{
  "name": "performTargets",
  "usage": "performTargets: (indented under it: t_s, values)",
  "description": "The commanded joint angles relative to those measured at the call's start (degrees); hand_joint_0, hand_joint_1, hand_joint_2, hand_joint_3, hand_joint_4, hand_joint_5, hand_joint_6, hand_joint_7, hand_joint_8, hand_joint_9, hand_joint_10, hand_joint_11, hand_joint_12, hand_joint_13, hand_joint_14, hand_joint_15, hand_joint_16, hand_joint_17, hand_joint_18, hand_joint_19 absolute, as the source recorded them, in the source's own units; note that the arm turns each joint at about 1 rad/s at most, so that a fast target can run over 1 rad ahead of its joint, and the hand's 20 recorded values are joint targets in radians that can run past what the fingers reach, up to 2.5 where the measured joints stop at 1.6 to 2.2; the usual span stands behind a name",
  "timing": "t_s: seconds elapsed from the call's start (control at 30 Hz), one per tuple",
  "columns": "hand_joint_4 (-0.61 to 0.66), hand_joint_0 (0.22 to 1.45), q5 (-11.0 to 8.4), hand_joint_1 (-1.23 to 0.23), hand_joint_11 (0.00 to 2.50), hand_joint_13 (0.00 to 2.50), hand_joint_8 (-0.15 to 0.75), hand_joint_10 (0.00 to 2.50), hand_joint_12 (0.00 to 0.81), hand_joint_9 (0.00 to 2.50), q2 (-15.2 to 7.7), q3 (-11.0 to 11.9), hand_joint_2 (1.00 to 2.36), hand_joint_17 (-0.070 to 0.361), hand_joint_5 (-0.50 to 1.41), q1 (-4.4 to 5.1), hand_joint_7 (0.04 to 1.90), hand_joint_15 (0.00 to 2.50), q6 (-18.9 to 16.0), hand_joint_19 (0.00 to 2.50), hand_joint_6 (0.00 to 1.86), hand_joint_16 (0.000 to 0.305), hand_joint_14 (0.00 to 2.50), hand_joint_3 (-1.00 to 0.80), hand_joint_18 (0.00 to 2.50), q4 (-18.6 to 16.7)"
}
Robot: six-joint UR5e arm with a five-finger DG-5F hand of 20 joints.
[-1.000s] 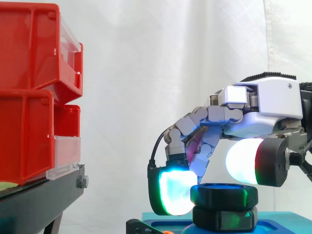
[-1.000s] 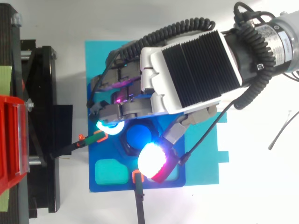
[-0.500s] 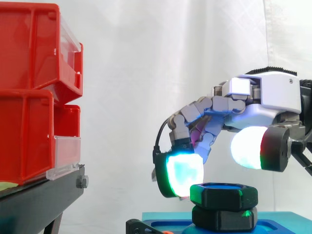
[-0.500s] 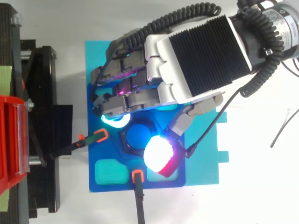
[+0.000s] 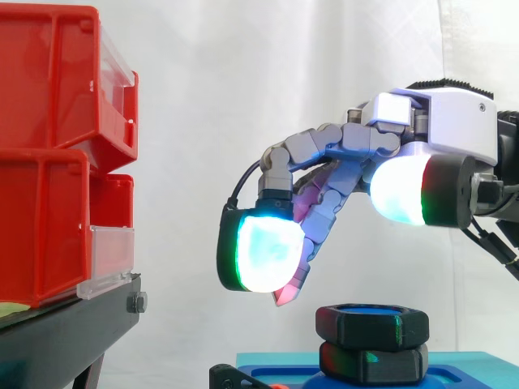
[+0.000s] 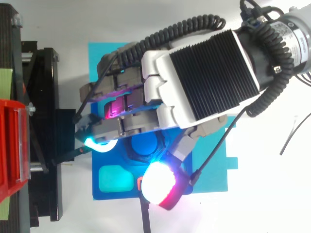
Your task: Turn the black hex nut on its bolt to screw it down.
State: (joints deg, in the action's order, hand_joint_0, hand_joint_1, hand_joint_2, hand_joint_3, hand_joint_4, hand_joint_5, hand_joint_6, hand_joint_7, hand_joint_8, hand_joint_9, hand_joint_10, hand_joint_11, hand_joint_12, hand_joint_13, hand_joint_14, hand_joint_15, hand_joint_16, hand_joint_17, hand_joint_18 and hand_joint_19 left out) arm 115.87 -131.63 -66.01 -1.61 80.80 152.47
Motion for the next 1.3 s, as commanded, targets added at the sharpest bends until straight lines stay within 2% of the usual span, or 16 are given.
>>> performTargets:
  t_s: [0.0,0.27,0.47,0.6,1.27]
  values:
    - [0.21,0.5,-0.74,-0.12,0.09,0.79,0.292,0.0,0.355,1.11,-0.03,-0.09,1.0,0.124,-0.01,0.55,0.91,0.13,-0.03,0.7,0.5,0.055,0.0,-0.5,0.66,0.28]
    - [0.21,0.5,-0.91,-0.08,0.05,0.79,0.283,0.0,0.351,1.1,-0.03,0.0,1.0,0.123,-0.01,1.78,0.86,0.12,-0.03,0.7,0.5,0.055,0.01,-0.5,0.66,2.92]
    - [0.24,0.5,-1.26,-0.1,0.08,0.79,0.298,0.0,0.357,1.09,-0.03,-0.09,1.0,0.124,-0.01,2.4,0.92,0.13,0.06,0.7,0.51,0.055,0.01,-0.5,0.66,3.88]
    - [0.19,0.5,-1.62,-0.11,0.12,0.79,0.308,0.0,0.36,1.09,-0.03,-0.09,1.0,0.124,0.0,2.4,1.01,0.14,0.06,0.7,0.51,0.055,0.01,-0.5,0.67,4.23]
    - [0.12,0.48,-2.23,-0.25,0.15,0.78,0.323,0.0,0.364,1.08,0.06,-0.09,1.0,0.127,0.02,3.02,1.11,0.13,-0.03,0.68,0.51,0.056,0.0,-0.5,0.68,4.23]
